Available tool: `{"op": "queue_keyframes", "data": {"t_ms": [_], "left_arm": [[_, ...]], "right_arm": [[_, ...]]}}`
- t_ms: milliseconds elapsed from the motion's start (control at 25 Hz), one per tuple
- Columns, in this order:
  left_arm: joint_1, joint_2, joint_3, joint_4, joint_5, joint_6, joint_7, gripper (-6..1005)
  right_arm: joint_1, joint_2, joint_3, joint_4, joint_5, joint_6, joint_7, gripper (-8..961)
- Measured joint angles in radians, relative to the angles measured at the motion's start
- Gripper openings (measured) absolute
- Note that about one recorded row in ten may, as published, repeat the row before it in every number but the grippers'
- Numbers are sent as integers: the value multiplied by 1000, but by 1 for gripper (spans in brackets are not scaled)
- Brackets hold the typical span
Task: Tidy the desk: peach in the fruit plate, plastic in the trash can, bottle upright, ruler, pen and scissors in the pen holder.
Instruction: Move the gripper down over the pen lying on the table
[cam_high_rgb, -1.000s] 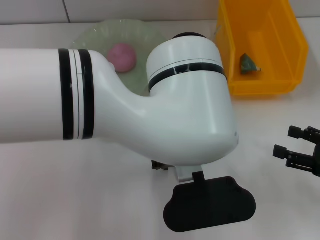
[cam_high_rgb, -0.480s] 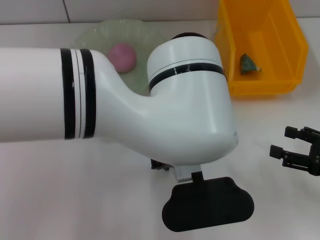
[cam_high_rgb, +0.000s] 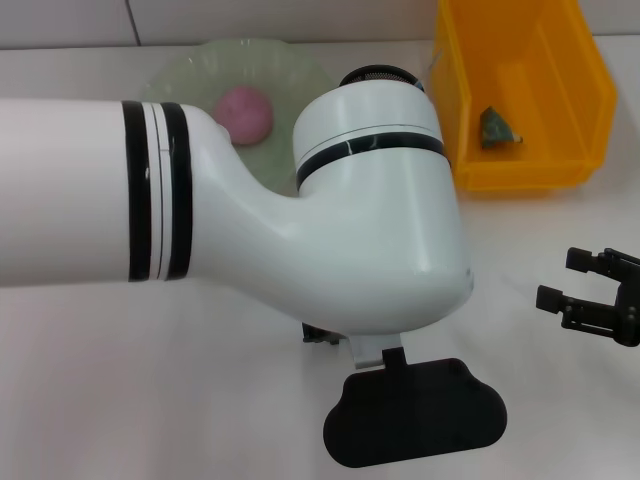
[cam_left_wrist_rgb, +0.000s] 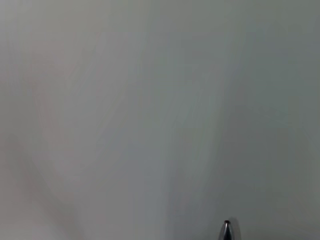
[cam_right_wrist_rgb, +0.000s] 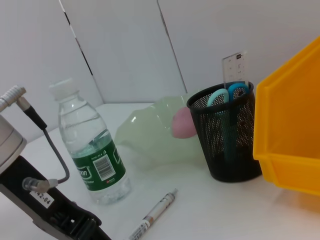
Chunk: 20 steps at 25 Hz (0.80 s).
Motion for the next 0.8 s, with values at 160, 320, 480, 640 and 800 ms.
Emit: {"op": "queue_keyframes", "data": {"t_ms": [160,320,480,640,800], "left_arm": [[0,0,0,-3,0,0,7,403],[1,0,4,-7,-1,-4,12,393],[1,0,7,-8,0,-9,12,338],[2,0,11,-8,0,-11,15,303],[4,0,12,-8,0,-11,22,300]], "right_arm": [[0,0,0,0,0,0,0,834],[3,1,0,4,0,0,1,834],[7,1,0,6,-8,0,6,834],[10,0,0,6,-12,2,11,833],[13,0,0,6,-13,5,11,833]]}}
